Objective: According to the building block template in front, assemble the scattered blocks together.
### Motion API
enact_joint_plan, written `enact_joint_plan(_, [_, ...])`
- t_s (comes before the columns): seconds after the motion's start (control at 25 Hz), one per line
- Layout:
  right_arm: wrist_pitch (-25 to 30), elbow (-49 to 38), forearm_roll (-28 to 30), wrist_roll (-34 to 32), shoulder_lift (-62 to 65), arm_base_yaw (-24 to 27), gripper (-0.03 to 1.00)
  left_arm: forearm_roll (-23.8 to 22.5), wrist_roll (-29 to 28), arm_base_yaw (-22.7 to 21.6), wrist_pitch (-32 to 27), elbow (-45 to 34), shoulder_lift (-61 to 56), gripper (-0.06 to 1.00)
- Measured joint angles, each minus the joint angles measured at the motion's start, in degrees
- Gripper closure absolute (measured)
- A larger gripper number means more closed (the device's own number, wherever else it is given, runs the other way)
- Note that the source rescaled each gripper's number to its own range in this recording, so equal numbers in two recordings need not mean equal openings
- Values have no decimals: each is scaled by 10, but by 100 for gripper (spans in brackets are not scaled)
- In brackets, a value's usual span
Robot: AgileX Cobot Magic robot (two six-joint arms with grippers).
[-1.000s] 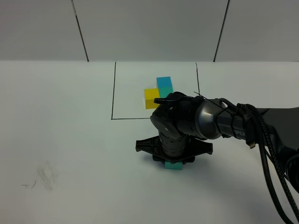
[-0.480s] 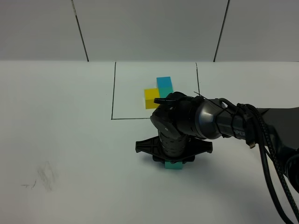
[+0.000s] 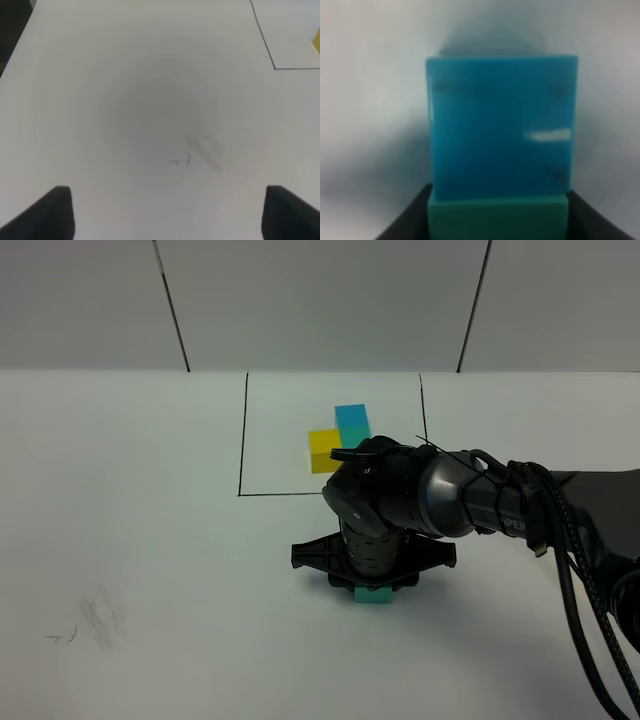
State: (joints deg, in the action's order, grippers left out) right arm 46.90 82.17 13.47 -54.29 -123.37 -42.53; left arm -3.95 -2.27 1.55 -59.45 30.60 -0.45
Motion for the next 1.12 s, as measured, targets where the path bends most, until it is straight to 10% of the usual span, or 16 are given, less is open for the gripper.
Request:
enact_joint_plan(0.56, [8, 0, -5, 11, 0, 0, 68, 0, 0, 0, 0, 0, 0, 24])
enact_joint_plan(1.12, [34, 2, -10, 30, -5, 0, 30, 0, 0, 0, 0, 0, 0, 24])
